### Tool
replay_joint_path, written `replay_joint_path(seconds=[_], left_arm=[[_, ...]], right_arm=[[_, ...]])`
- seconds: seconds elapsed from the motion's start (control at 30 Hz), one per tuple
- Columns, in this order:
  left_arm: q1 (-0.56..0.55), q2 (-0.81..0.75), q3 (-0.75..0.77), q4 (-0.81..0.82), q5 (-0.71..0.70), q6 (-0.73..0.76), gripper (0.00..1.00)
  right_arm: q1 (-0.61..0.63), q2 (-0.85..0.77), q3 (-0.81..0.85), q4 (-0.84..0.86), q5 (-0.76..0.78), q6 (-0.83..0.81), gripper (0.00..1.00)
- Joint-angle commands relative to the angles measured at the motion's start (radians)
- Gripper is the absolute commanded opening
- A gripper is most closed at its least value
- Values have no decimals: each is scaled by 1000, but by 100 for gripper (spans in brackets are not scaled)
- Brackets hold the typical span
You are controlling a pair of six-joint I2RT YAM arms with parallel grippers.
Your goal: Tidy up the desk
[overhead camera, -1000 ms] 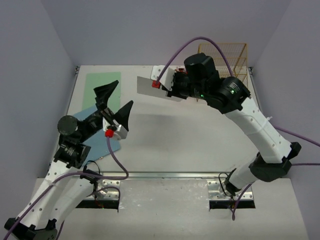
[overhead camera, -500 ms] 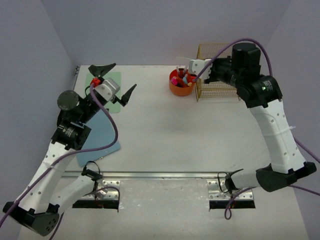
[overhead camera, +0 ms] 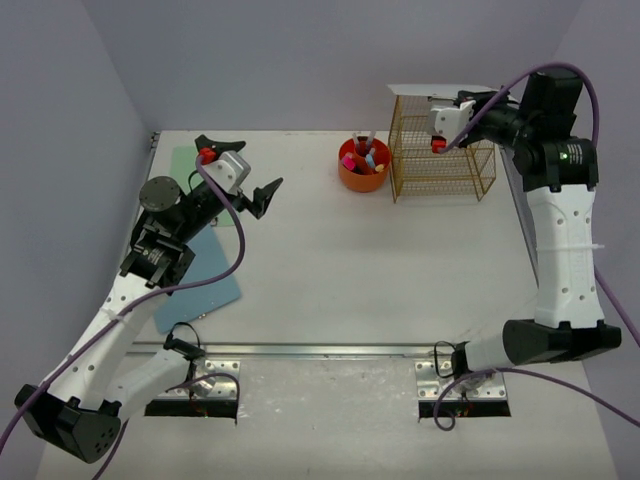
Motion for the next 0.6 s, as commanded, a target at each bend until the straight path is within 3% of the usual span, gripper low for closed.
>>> replay_joint_path(seconds=[0.0,0.17,0.57], left_arm=[[-8,-21,-10,55,3,-19,100],[-8,-9,-15,67,11,-17,100],[-8,8,-15,74,20,-14,100]], right_arm=[[-67,39,64,25,-130,-136,0],[-124,93,126,-34,-172,-171,0],[-170,139,85,-43,-195,-271,0]])
